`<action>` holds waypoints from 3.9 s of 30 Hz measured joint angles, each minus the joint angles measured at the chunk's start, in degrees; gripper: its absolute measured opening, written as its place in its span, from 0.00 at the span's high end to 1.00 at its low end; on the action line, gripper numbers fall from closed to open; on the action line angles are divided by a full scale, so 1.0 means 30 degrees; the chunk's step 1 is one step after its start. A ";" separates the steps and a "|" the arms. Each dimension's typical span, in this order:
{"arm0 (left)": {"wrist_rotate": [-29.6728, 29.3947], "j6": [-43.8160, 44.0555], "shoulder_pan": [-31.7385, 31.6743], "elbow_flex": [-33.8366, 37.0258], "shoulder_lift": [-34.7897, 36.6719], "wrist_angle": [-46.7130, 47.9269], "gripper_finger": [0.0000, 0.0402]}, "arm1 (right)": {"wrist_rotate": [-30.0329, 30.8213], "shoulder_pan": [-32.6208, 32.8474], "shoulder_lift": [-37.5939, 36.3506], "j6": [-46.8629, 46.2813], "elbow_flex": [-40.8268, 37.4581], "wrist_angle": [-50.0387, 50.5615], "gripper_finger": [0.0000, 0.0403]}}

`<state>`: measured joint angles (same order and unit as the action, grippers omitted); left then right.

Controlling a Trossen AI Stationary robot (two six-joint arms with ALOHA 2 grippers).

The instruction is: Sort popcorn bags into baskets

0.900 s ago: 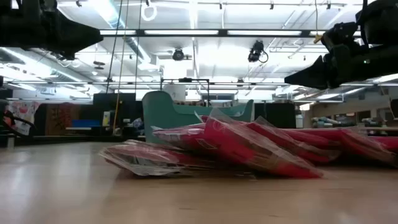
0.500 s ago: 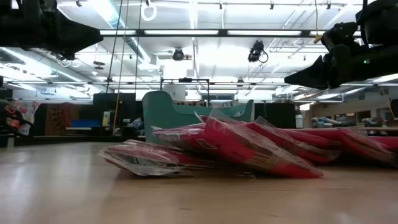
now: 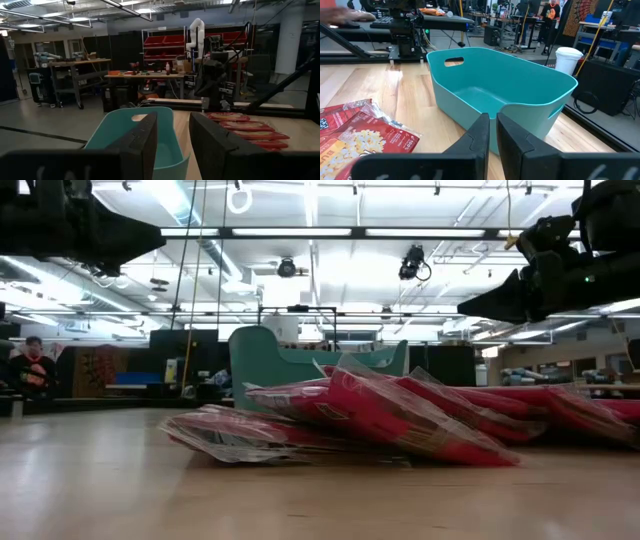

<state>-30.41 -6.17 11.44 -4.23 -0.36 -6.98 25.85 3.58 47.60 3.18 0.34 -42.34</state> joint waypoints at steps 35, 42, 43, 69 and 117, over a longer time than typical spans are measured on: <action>0.0000 -0.0005 -0.0007 0.0000 0.0000 0.0000 0.70 | -0.0007 0.0003 0.0001 0.0000 0.0000 -0.0003 0.90; 0.0000 -0.0005 -0.0005 0.0000 0.0000 0.0000 0.70 | 0.0000 -0.0001 -0.0001 0.0000 0.0000 -0.0002 0.90; 0.0000 0.0000 -0.0007 0.0000 0.0000 0.0000 0.70 | -0.0005 -0.0001 -0.0003 0.0000 0.0000 0.0003 0.90; 0.0007 0.2339 -0.0001 0.0000 0.0007 -0.5038 0.70 | 0.0000 -0.0003 -0.0003 0.0000 0.0000 -0.0004 0.90; 0.5932 0.6872 0.0273 -0.1942 -1.6007 -0.4798 0.70 | 0.0000 0.0003 0.0003 -0.0001 0.0000 -0.0004 0.90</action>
<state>-12.62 14.44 12.26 -10.05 -48.38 -21.38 25.85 3.59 47.61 3.18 0.34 -42.35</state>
